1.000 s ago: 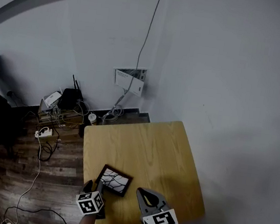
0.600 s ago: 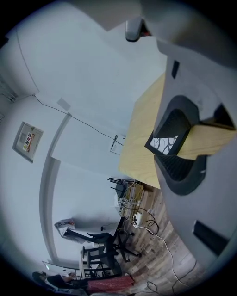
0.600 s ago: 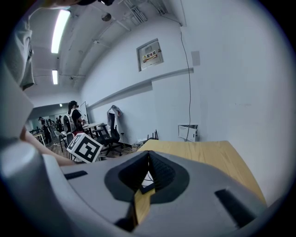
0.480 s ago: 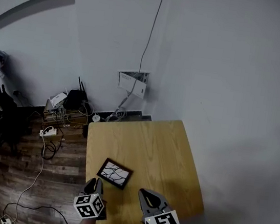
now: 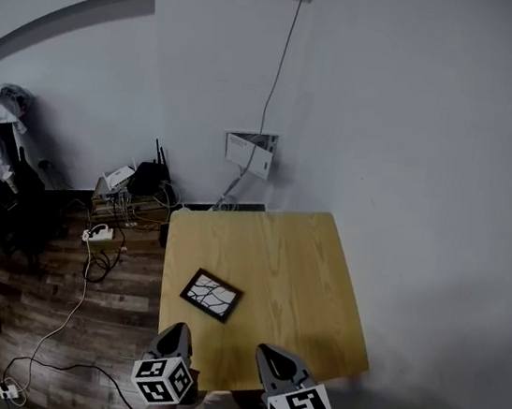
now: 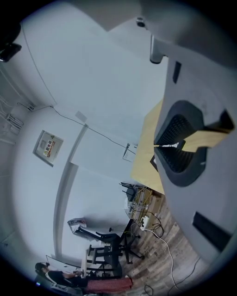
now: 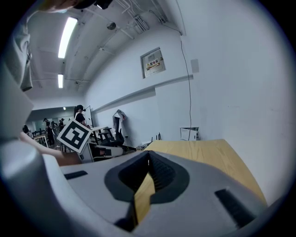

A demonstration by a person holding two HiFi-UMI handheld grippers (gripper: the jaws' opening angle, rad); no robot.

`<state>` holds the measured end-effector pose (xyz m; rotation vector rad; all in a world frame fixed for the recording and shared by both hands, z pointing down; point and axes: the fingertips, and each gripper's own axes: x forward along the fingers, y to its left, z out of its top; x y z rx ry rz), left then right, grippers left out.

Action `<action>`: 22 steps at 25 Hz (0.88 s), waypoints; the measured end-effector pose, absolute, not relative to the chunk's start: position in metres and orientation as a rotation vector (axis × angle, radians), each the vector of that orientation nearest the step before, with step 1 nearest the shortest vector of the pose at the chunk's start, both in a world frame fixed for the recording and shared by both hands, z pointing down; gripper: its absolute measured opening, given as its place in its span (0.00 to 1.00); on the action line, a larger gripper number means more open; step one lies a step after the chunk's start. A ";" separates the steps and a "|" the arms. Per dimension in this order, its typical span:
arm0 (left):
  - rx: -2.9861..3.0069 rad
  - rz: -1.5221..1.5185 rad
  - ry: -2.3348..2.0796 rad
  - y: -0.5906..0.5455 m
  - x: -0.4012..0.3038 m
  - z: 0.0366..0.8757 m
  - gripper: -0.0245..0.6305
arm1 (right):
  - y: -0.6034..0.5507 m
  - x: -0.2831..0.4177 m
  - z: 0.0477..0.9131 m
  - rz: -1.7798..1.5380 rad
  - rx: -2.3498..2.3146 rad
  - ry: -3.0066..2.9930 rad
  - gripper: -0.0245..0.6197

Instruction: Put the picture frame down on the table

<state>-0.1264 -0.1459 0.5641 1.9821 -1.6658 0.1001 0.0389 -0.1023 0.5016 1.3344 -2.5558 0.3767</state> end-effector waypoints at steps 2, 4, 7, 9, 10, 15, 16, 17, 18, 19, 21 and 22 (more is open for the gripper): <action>1.991 0.096 -1.654 -0.130 -0.122 0.558 0.05 | -0.089 0.040 0.501 0.375 1.336 -2.562 0.04; 2.006 0.107 -1.642 -0.113 -0.117 0.556 0.05 | -0.076 0.042 0.502 0.378 1.337 -2.570 0.04; 2.039 0.138 -1.622 -0.089 -0.106 0.552 0.05 | -0.057 0.044 0.502 0.381 1.336 -2.582 0.04; 2.055 0.147 -1.608 -0.074 -0.101 0.550 0.04 | -0.046 0.044 0.502 0.379 1.331 -2.585 0.04; 2.062 0.148 -1.601 -0.068 -0.098 0.548 0.04 | -0.041 0.044 0.502 0.376 1.326 -2.588 0.04; 2.108 0.152 -1.565 -0.042 -0.084 0.537 0.04 | -0.022 0.042 0.497 0.366 1.306 -2.604 0.04; 2.115 0.151 -1.558 -0.037 -0.083 0.535 0.04 | -0.018 0.041 0.496 0.364 1.306 -2.607 0.04; 2.120 0.148 -1.551 -0.032 -0.082 0.535 0.04 | -0.014 0.039 0.496 0.362 1.307 -2.611 0.04; 2.124 0.143 -1.545 -0.027 -0.081 0.534 0.04 | -0.010 0.039 0.496 0.360 1.309 -2.615 0.04; 2.127 0.137 -1.541 -0.023 -0.081 0.534 0.04 | -0.007 0.038 0.496 0.358 1.312 -2.619 0.04; 2.133 0.124 -1.533 -0.017 -0.082 0.531 0.04 | -0.002 0.036 0.495 0.356 1.319 -2.626 0.04; 2.136 0.118 -1.531 -0.015 -0.082 0.530 0.04 | 0.000 0.034 0.494 0.354 1.323 -2.628 0.04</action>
